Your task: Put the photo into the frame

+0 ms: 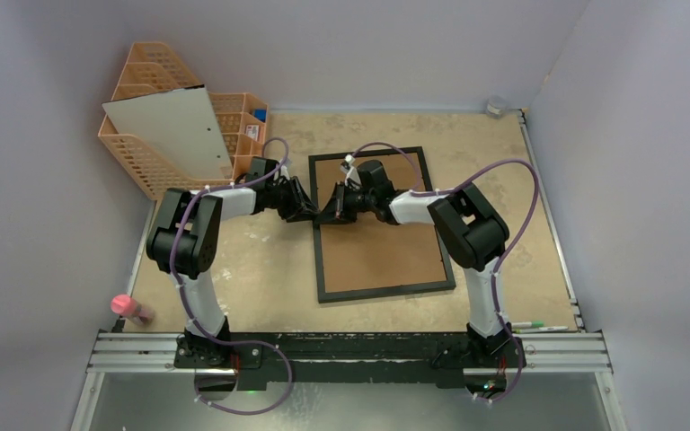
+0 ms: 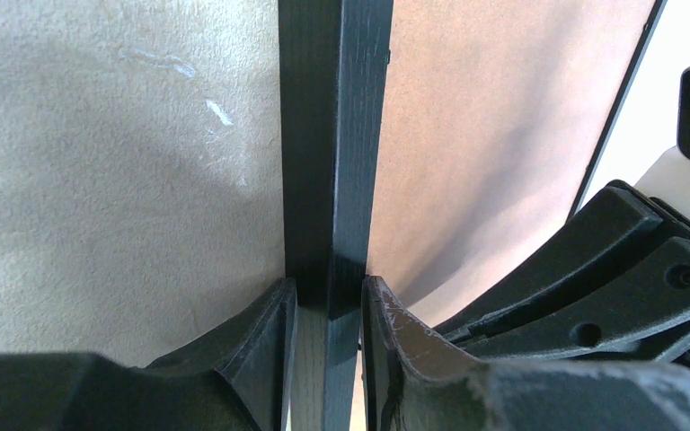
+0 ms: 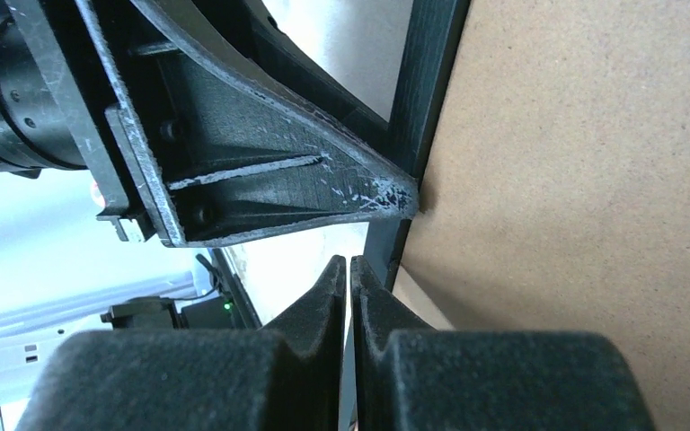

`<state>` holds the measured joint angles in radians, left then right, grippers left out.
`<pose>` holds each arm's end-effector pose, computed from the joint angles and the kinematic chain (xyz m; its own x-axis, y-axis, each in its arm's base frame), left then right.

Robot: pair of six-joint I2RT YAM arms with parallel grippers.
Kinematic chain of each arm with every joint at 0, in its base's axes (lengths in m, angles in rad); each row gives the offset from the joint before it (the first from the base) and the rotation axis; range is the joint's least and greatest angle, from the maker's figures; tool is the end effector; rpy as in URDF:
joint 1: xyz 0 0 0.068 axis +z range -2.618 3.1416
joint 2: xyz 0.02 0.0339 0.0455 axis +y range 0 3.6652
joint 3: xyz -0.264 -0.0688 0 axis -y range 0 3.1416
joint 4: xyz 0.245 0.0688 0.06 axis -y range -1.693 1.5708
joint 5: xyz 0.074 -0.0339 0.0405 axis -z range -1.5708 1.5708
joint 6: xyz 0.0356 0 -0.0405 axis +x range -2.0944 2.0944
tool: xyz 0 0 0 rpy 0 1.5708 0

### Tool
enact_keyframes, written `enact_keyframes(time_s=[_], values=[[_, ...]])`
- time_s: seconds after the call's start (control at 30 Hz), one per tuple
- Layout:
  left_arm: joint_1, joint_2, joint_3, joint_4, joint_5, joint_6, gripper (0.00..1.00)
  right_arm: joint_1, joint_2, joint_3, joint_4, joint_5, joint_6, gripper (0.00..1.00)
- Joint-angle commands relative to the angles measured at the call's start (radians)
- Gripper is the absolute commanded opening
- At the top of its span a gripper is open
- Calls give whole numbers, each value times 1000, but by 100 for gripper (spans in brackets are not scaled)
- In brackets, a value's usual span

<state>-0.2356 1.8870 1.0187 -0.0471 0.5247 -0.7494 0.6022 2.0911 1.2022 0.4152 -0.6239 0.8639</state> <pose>0.3557 -0.1037 0.1331 -0.9042 -0.3892 -0.1756 -0.1599 0.6900 -0.7059 0.3540 0.2685 0.1432 -0.9195 0.1168 -0.3753 -0.2910 0.4396 0.8497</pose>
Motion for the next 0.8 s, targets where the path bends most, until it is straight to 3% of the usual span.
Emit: enact_keyframes(time_s=[0.0,0.77], values=[[24,28,-17,-34,-51,0,20,7,-7,50,-64,9,-29,7],[24,20,-21,-42,-63,1,20,-2,71,82,-363,277,-54,6]])
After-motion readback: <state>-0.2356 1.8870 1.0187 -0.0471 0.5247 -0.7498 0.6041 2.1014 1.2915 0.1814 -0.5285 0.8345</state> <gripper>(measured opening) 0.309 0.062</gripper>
